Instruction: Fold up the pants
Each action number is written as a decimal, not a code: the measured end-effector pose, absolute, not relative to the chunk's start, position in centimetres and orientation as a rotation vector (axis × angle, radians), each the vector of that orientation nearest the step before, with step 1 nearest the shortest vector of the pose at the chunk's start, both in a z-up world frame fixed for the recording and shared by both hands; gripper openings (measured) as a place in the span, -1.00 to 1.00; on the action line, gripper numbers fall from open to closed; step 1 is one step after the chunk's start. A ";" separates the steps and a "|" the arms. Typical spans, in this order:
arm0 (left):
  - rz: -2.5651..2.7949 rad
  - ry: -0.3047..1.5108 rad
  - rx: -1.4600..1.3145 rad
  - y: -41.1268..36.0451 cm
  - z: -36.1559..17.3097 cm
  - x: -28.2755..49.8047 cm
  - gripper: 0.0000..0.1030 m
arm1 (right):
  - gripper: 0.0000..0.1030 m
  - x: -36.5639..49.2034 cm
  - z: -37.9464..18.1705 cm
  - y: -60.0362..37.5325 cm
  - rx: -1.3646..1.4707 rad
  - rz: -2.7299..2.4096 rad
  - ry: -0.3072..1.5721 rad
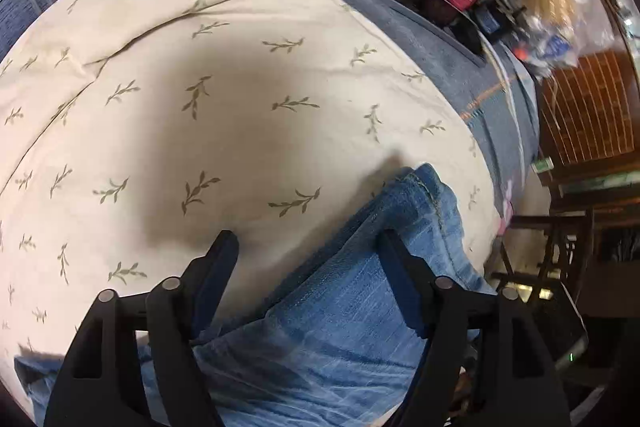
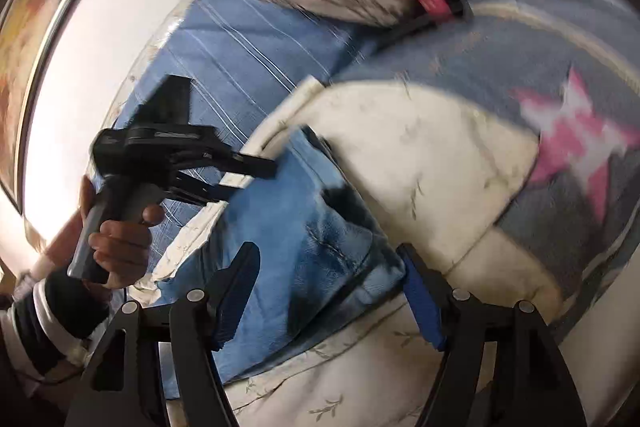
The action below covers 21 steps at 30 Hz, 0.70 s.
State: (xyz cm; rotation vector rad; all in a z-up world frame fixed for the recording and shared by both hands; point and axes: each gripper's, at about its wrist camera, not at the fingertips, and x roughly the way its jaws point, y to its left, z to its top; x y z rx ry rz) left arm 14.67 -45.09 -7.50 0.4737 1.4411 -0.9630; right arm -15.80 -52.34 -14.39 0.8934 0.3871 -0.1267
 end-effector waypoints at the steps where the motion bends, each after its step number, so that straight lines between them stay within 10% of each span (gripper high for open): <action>1: -0.995 1.439 0.481 -45.1 -7.5 14.5 0.58 | 0.41 -15.9 -14.7 -52.3 0.926 -0.081 0.367; 14: -1.313 1.315 0.773 -48.5 -8.1 8.1 0.71 | 0.38 -17.1 -16.1 -52.6 1.002 -0.005 0.301; 21: -1.231 1.271 0.682 -47.3 -6.9 9.8 -0.78 | -0.38 -16.5 -15.8 -53.1 1.019 -0.038 0.381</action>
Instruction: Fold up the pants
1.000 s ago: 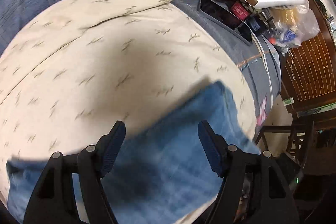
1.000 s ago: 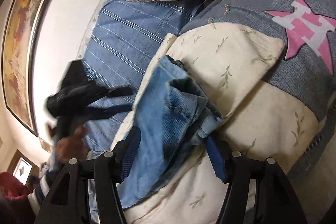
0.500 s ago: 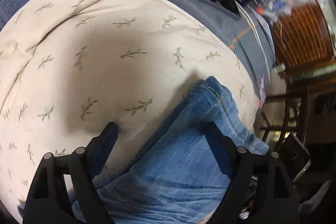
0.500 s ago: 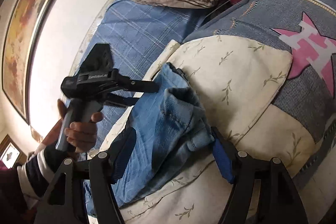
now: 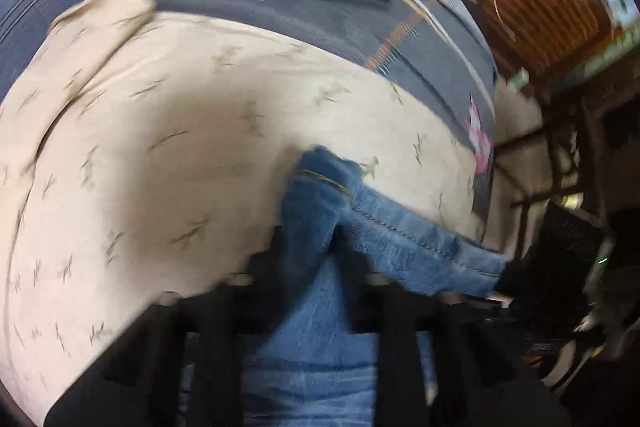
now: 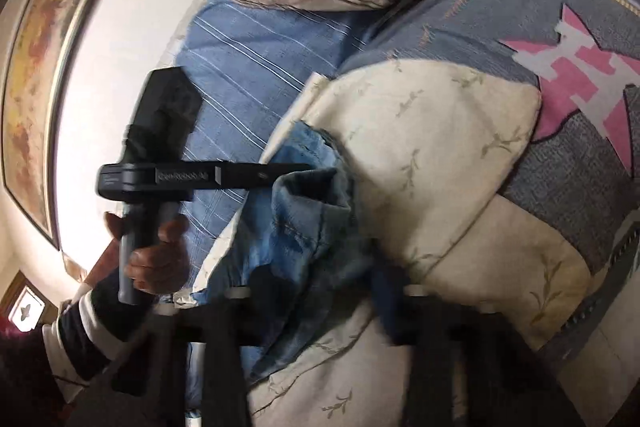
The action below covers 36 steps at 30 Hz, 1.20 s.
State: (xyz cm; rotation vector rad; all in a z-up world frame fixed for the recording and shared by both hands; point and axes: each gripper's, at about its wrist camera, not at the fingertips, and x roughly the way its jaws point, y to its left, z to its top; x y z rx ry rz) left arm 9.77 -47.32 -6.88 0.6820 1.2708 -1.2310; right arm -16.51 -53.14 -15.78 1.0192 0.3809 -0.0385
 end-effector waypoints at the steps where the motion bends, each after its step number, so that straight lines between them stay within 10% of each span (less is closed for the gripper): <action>1: -1.234 1.269 0.649 -47.0 -6.4 10.1 -0.81 | -0.39 -16.4 -15.3 -53.0 1.006 -0.037 0.380; 15: -1.202 1.148 0.411 -36.8 1.2 10.0 -0.81 | -0.41 -15.0 -6.0 -42.8 0.574 0.041 0.443; 24: -0.967 1.283 0.217 -26.4 -3.0 12.6 -0.64 | -0.34 -11.3 -6.8 -34.1 0.457 0.180 0.590; 30: -0.789 1.469 -0.022 -19.4 -8.7 13.9 -0.51 | 0.24 -8.3 -9.5 -29.0 0.421 0.292 0.778; 36: -0.712 1.516 -0.313 -13.1 -10.6 13.8 -0.49 | 0.30 -9.7 -8.0 -28.4 0.418 0.360 0.770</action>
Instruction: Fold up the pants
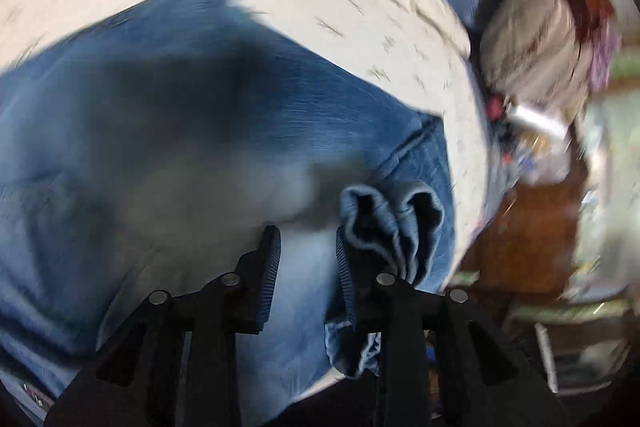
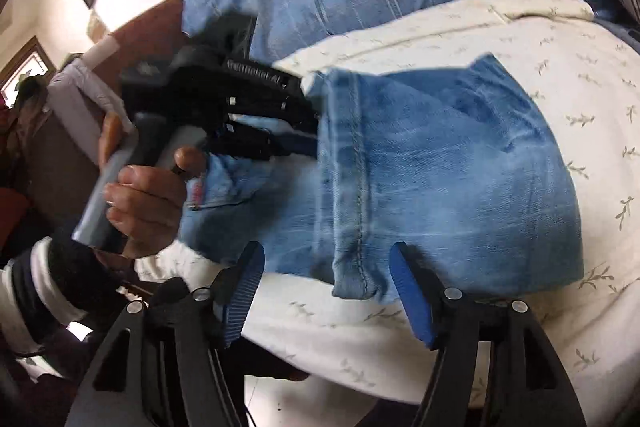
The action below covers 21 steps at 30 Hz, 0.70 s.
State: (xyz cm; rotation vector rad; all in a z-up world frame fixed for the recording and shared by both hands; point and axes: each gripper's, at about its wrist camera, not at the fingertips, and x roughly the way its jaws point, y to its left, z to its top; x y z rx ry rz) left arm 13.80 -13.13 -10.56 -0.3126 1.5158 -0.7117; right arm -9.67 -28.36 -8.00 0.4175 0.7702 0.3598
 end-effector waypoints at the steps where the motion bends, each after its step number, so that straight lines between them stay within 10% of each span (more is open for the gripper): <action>1: -0.708 1.514 -0.371 -12.1 -10.4 13.8 -0.49 | 0.32 -10.0 -7.2 -29.5 0.443 0.361 0.731; 10: -0.836 1.438 -0.602 -12.9 -7.2 11.5 0.48 | 0.53 -5.3 -6.9 -42.2 0.684 0.134 0.664; 14: -0.699 1.477 -0.468 -15.6 -8.9 12.2 0.57 | 0.43 -0.9 -8.9 -42.7 0.697 0.149 0.734; 16: -0.700 1.530 -0.522 -17.0 -10.2 13.0 0.32 | 0.08 1.4 -9.9 -42.0 0.669 0.159 0.785; 17: -0.702 1.525 -0.514 -17.7 -10.1 13.2 0.07 | -0.66 2.7 -10.0 -41.4 0.641 0.167 0.827; 18: -0.709 1.511 -0.478 -18.5 -9.5 13.5 -0.48 | -0.75 3.0 -9.7 -40.9 0.614 0.164 0.838; 21: -0.733 1.408 -0.393 -18.5 -7.1 13.2 -0.65 | -0.79 1.5 -6.7 -39.6 0.497 0.184 0.720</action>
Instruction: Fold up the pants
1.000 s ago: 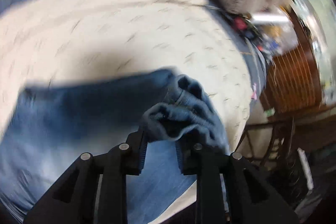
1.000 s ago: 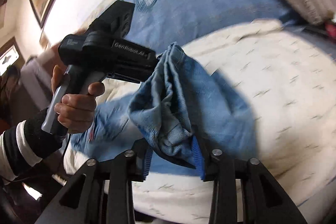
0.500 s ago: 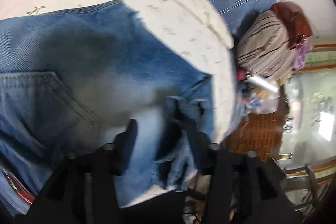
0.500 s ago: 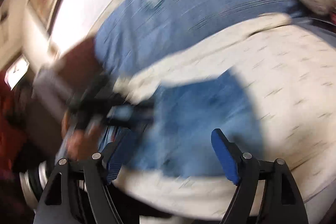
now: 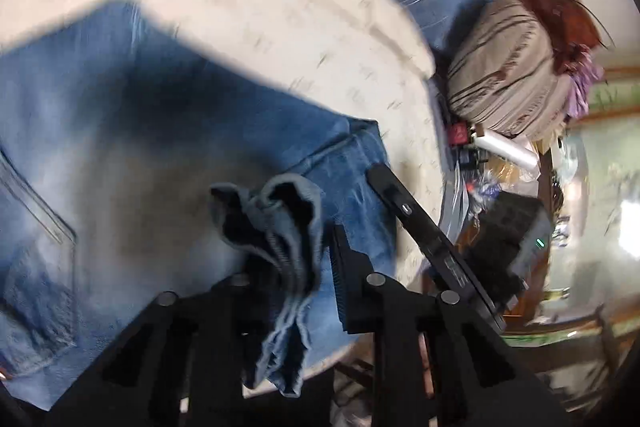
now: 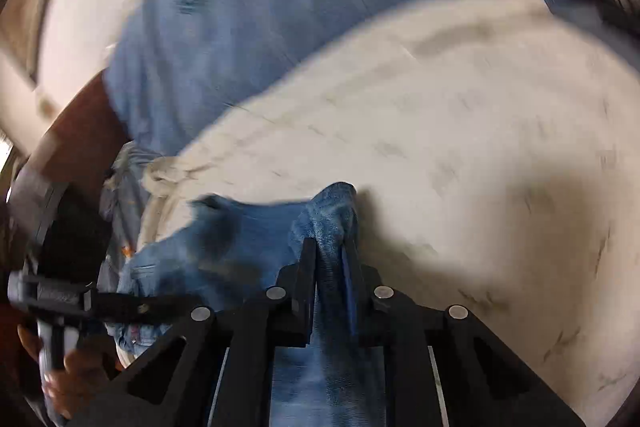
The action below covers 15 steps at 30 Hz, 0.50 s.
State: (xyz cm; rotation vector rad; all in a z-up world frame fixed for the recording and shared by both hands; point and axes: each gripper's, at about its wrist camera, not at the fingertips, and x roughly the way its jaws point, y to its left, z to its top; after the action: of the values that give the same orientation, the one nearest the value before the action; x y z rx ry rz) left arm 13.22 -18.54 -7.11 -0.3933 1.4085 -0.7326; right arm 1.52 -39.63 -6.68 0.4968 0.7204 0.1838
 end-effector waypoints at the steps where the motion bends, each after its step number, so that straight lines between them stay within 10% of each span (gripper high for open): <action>1: -0.722 1.361 -0.353 -18.3 -6.5 13.1 -0.65 | -0.79 1.3 -6.4 -39.5 0.463 0.168 0.709; 12: -0.581 1.360 -0.291 -14.5 -9.5 13.5 -0.55 | -0.34 -1.2 -7.2 -40.3 0.457 0.114 0.741; 15: -0.619 1.341 -0.331 -14.1 -8.5 12.6 -0.20 | 0.01 -3.0 -6.7 -39.7 0.464 0.145 0.736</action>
State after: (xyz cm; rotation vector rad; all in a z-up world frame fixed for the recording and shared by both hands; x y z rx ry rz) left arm 12.64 -14.10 -8.50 -0.3307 1.3407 -0.6187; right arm -3.03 -39.71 -6.66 0.4643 0.7356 0.1449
